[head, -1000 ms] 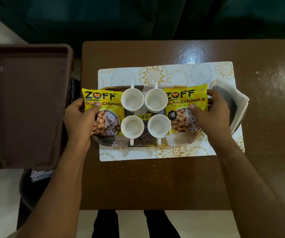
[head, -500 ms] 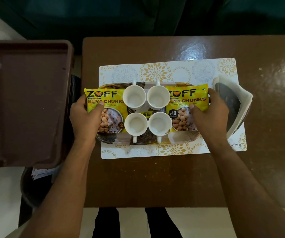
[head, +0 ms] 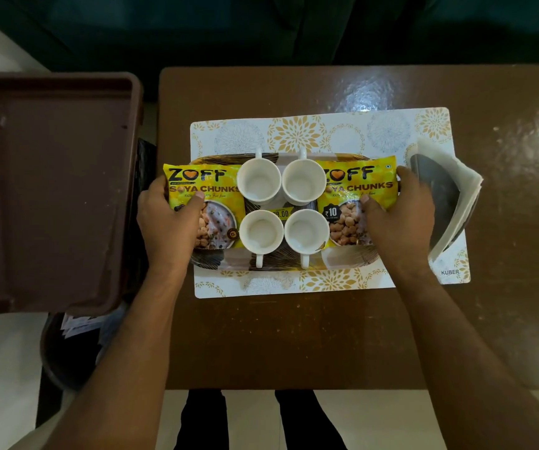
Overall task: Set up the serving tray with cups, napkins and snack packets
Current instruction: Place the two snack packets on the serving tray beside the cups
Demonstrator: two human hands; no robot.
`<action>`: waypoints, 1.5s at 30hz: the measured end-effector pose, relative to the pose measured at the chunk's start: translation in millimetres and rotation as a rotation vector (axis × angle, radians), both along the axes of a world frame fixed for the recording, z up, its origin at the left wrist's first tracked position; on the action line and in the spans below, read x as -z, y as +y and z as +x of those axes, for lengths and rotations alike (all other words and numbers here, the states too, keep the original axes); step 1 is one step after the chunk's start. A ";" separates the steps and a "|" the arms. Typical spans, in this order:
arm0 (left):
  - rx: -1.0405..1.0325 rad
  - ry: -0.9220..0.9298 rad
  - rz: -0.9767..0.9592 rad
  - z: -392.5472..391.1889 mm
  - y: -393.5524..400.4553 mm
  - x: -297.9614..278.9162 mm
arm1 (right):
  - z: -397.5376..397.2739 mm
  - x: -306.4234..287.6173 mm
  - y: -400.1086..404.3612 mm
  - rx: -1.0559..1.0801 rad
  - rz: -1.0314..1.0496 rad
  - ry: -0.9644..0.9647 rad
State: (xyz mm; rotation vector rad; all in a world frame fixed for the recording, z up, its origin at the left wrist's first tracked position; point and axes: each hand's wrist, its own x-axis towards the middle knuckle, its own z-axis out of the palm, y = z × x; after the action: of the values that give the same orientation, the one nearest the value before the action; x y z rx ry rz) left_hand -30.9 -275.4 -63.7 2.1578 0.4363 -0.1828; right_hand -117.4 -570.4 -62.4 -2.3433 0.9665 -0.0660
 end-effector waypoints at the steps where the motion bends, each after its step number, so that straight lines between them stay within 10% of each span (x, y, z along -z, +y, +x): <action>1: -0.002 -0.007 0.016 -1.7 0.2 1.4 | -1.0 -1.3 1.4 0.002 -0.013 0.001; 9: -0.148 -0.199 0.132 -32.8 -20.3 -20.1 | -19.3 -17.9 28.3 -0.045 -0.206 -0.177; 14: 0.135 -0.289 0.163 -75.2 -44.7 -33.7 | -36.1 -21.5 63.6 -0.308 -0.153 -0.267; 20: 0.412 -0.251 0.206 -105.8 -56.3 -25.0 | -50.5 -18.9 80.9 -0.483 -0.127 -0.210; 40: 0.401 -0.323 0.214 -89.9 -51.2 -21.9 | -43.5 -12.9 58.6 -0.445 -0.228 -0.267; 45: 0.512 -0.353 0.462 -49.2 -17.0 -13.5 | -33.0 -3.1 25.5 -0.490 -0.409 -0.005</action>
State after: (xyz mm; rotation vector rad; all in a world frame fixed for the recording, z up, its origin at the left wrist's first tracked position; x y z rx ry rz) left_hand -80.0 -292.4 -50.2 2.6553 -0.3172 0.0259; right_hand -150.4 -544.9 -59.4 -2.8903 0.3740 -0.0791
